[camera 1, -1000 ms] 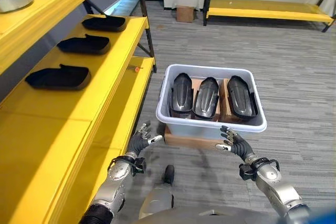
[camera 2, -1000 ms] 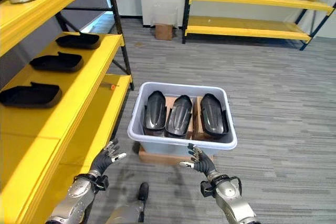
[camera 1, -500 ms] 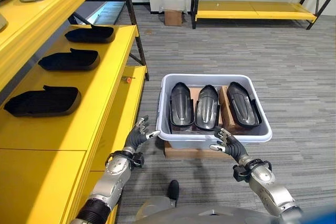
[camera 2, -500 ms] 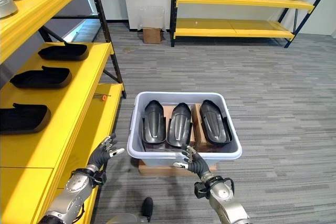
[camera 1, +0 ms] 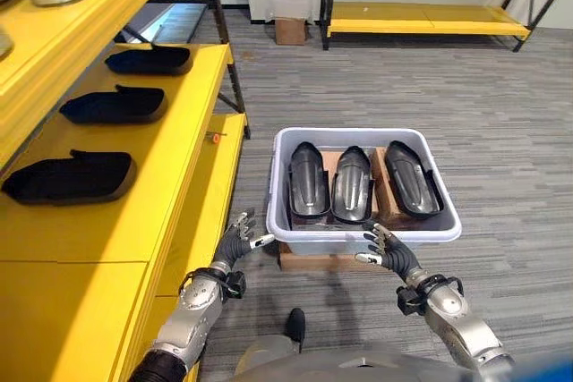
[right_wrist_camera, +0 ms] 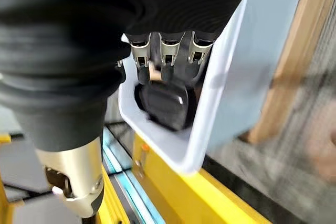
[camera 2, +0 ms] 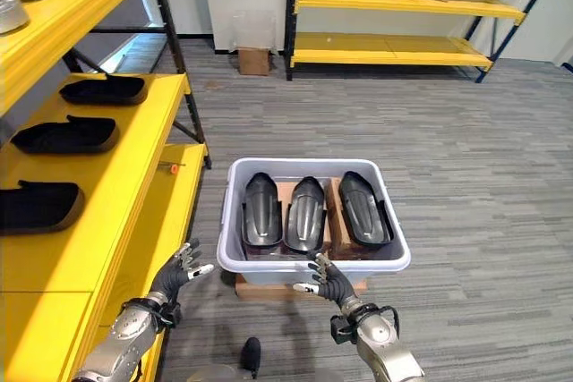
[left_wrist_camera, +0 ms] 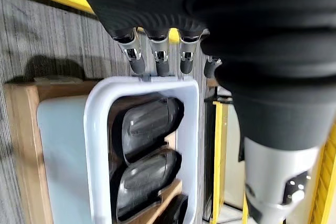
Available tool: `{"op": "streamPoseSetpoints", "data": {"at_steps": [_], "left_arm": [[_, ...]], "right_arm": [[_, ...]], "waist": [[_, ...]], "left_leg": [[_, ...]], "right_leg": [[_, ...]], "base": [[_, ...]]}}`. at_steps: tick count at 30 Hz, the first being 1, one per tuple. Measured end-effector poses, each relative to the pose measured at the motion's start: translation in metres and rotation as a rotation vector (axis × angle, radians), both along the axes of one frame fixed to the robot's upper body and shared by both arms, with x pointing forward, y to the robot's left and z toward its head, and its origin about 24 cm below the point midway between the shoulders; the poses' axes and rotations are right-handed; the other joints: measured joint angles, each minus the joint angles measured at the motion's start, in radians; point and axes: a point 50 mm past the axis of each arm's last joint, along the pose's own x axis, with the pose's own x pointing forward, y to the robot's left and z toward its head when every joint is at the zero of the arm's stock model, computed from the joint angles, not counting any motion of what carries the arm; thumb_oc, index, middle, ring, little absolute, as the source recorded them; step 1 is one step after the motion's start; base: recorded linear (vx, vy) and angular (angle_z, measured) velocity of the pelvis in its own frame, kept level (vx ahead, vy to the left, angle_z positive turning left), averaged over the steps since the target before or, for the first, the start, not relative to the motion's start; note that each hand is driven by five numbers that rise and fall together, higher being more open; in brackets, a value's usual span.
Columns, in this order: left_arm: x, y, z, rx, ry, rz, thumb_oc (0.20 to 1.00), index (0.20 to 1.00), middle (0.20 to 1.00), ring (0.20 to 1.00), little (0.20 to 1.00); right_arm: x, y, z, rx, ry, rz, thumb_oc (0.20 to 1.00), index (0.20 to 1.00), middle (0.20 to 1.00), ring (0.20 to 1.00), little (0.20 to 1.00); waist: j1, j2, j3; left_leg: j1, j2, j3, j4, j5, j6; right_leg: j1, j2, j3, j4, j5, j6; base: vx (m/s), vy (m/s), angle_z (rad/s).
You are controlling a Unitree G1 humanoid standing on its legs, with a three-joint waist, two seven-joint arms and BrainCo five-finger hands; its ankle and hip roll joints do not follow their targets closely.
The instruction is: Move parts from the plastic box to the shelf.
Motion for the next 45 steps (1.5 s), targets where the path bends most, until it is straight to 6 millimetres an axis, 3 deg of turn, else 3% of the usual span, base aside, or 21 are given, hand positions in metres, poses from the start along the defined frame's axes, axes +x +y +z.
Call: {"op": "streamPoseSetpoints", "data": {"at_steps": [2,3,4,6,7,8,10,11,13,15,16,19,21,23,26,29,32,34,38,41,45], "left_arm": [[0.001,0.002,0.001,0.006,-0.005,-0.001,1.0,1.0,1.0,1.0,1.0],[0.0,0.002,0.001,0.01,-0.001,-0.003,1.0,1.0,1.0,1.0,1.0],[0.0,0.003,0.001,0.01,0.001,-0.002,1.0,1.0,1.0,1.0,1.0],[-0.004,0.01,-0.001,0.022,0.011,0.021,1.0,1.0,1.0,1.0,1.0],[-0.005,0.013,-0.001,0.027,0.013,0.03,1.0,1.0,1.0,1.0,1.0],[-0.007,0.02,-0.002,0.042,0.021,0.047,1.0,1.0,1.0,1.0,1.0],[-0.019,0.023,-0.008,0.027,0.042,0.081,1.0,1.0,1.0,1.0,1.0],[-0.025,0.023,-0.011,0.024,0.062,0.088,1.0,1.0,1.0,1.0,1.0],[-0.038,0.023,-0.019,0.017,0.103,0.096,1.0,1.0,1.0,1.0,1.0],[-0.046,0.018,-0.024,-0.011,0.126,0.112,1.0,1.0,1.0,1.0,1.0],[-0.045,0.012,-0.026,-0.038,0.124,0.118,1.0,1.0,1.0,1.0,1.0],[-0.043,-0.003,-0.027,-0.11,0.119,0.127,1.0,1.0,1.0,1.0,1.0],[-0.041,-0.004,-0.026,-0.113,0.107,0.124,1.0,1.0,1.0,1.0,1.0],[-0.042,-0.003,-0.025,-0.115,0.107,0.124,1.0,1.0,1.0,1.0,1.0],[-0.042,-0.004,-0.02,-0.136,0.081,0.117,1.0,1.0,1.0,1.0,1.0],[-0.025,0.006,0.017,-0.147,-0.097,0.135,1.0,1.0,1.0,1.0,1.0],[-0.008,0.007,0.04,-0.164,-0.212,0.125,1.0,1.0,1.0,1.0,1.0],[0.013,0.002,0.063,-0.185,-0.313,0.09,1.0,1.0,1.0,1.0,1.0],[0.041,-0.018,0.101,-0.248,-0.483,0.034,1.0,1.0,1.0,1.0,1.0],[0.044,-0.025,0.105,-0.266,-0.5,0.028,1.0,1.0,1.0,1.0,1.0],[0.054,-0.047,0.116,-0.283,-0.529,-0.05,1.0,1.0,1.0,1.0,1.0]], "right_arm": [[0.002,0.001,0.003,0.006,-0.015,0.004,1.0,1.0,1.0,1.0,1.0],[0.005,0.0,0.007,0.01,-0.034,-0.001,1.0,1.0,1.0,1.0,1.0],[0.005,-0.001,0.008,0.011,-0.036,-0.005,1.0,1.0,1.0,1.0,1.0],[0.005,0.001,0.008,0.015,-0.035,-0.001,1.0,1.0,1.0,1.0,1.0],[0.004,0.002,0.006,0.017,-0.028,-0.002,1.0,1.0,1.0,1.0,1.0],[0.005,0.005,0.008,0.026,-0.037,0.006,1.0,1.0,1.0,1.0,1.0],[-0.003,0.007,0.001,0.03,0.003,0.01,1.0,1.0,1.0,1.0,1.0],[-0.001,0.005,0.002,0.025,-0.003,0.007,1.0,1.0,1.0,1.0,1.0],[0.005,-0.004,0.007,0.016,-0.032,-0.024,1.0,1.0,1.0,1.0,1.0],[-0.002,-0.023,0.004,-0.032,-0.013,-0.065,1.0,1.0,1.0,1.0,1.0],[-0.004,-0.03,0.004,-0.058,-0.009,-0.068,1.0,1.0,1.0,1.0,1.0],[-0.01,-0.047,0.002,-0.115,0.014,-0.077,1.0,1.0,1.0,1.0,1.0],[-0.012,-0.049,0.002,-0.122,0.017,-0.081,1.0,1.0,1.0,1.0,1.0],[-0.01,-0.048,0.006,-0.119,-0.002,-0.083,1.0,1.0,1.0,1.0,1.0],[0.006,-0.051,0.038,-0.095,-0.16,-0.12,1.0,1.0,1.0,1.0,1.0],[0.03,-0.05,0.081,-0.066,-0.378,-0.135,1.0,1.0,1.0,1.0,1.0],[0.05,-0.047,0.104,-0.106,-0.506,-0.132,1.0,1.0,1.0,1.0,1.0],[0.088,-0.043,0.133,-0.153,-0.656,-0.193,1.0,1.0,1.0,1.0,1.0],[0.104,-0.02,0.151,-0.181,-0.743,-0.146,1.0,1.0,1.0,1.0,1.0],[0.111,-0.011,0.149,-0.191,-0.735,-0.135,1.0,1.0,1.0,1.0,1.0],[0.134,-0.002,0.159,-0.195,-0.754,-0.186,1.0,1.0,1.0,1.0,1.0]], "waist": [[0.006,0.009,0.019],[0.0,0.039,0.04],[0.001,0.046,0.042],[0.008,0.046,0.042],[0.02,0.036,0.041],[0.01,-0.026,0.044],[0.026,-0.085,-0.016],[0.03,-0.087,-0.028],[0.013,-0.066,-0.046],[0.0,-0.002,-0.066],[-0.006,0.03,-0.068],[-0.035,0.086,-0.091],[-0.038,0.103,-0.089],[-0.043,0.12,-0.084],[-0.052,0.125,-0.066],[-0.053,0.133,-0.048],[-0.05,0.131,-0.022],[-0.052,0.132,-0.003],[-0.032,0.13,0.032],[-0.031,0.127,0.038],[-0.025,0.119,0.096]], "left_leg": [[0.002,-0.003,-0.017,-0.009,-0.001,-0.001],[0.001,0.003,-0.019,-0.006,-0.004,-0.006],[0.002,0.001,-0.012,-0.008,-0.004,-0.007],[0.007,-0.003,0.004,-0.006,-0.008,-0.023],[0.016,0.008,-0.003,-0.013,-0.032,-0.066],[0.002,-0.006,0.013,0.04,-0.063,-0.094],[0.022,0.016,0.014,0.007,-0.055,-0.1],[0.023,0.042,0.015,-0.002,-0.047,-0.111],[0.039,0.11,0.004,-0.037,-0.048,-0.122],[0.054,0.192,0.001,-0.083,-0.046,-0.127],[0.058,0.225,0.0,-0.083,-0.041,-0.135],[0.066,0.291,-0.02,-0.082,-0.03,-0.146],[0.068,0.312,-0.02,-0.081,-0.026,-0.144],[0.069,0.315,-0.017,-0.082,-0.005,-0.177],[0.076,0.29,-0.008,-0.082,-0.005,-0.19],[0.074,0.268,0.038,-0.083,-0.027,-0.22],[0.058,0.246,0.067,-0.083,-0.03,-0.221],[-0.01,0.231,0.086,-0.083,-0.013,-0.211],[-0.041,0.223,0.089,-0.083,0.003,-0.207],[-0.064,0.222,0.09,-0.082,0.004,-0.206],[-0.112,0.22,0.091,-0.082,0.022,-0.202]], "right_leg": [[-0.045,-0.02,-0.027,-0.09,-0.036,-0.016],[-0.039,-0.082,-0.098,-0.261,-0.048,-0.038],[-0.032,-0.121,-0.117,-0.369,-0.036,-0.025],[0.006,-0.215,-0.116,-0.68,0.047,0.032],[0.011,-0.225,-0.123,-0.745,0.103,0.05],[0.071,-0.264,-0.128,-0.818,0.181,0.104],[0.099,-0.213,-0.14,-0.729,0.148,0.081],[0.097,-0.192,-0.162,-0.739,0.117,0.083],[0.117,-0.128,-0.202,-0.777,0.112,0.067],[0.141,-0.042,-0.226,-0.836,0.128,0.007],[0.151,-0.009,-0.232,-0.851,0.13,-0.005],[0.168,0.065,-0.248,-0.867,0.112,-0.058],[0.168,0.092,-0.249,-0.871,0.101,-0.076],[0.177,0.091,-0.247,-0.883,0.092,-0.069],[0.193,0.065,-0.242,-0.907,0.096,-0.049],[0.202,0.044,-0.204,-0.981,0.15,-0.022],[0.167,0.019,-0.172,-0.986,0.168,-0.01],[0.091,0.006,-0.153,-0.981,0.206,0.0],[0.057,-0.003,-0.148,-0.981,0.219,0.004],[0.033,-0.003,-0.146,-0.981,0.221,0.004],[-0.016,-0.004,-0.142,-0.98,0.247,-0.002]], "base": [[0.18,-0.128,0.26],[0.15,-0.213,0.16],[0.09,-0.145,0.15],[0.1,-0.228,0.02],[0.19,-0.423,0.46],[0.23,-0.498,0.62],[0.18,-0.406,0.34],[0.09,-0.252,-0.1],[0.06,-0.236,-0.01],[0.04,-0.225,-0.07],[0.04,-0.227,-0.2],[0.02,-0.174,-0.1],[0.03,-0.089,-0.11],[0.05,-0.055,-0.01],[0.01,0.007,-0.01],[-0.05,0.024,-0.36],[-0.11,0.036,-0.3],[-0.12,0.01,-0.32],[-0.1,-0.005,-0.03],[-0.11,-0.005,-0.03],[-0.08,-0.005,-0.02]]}}
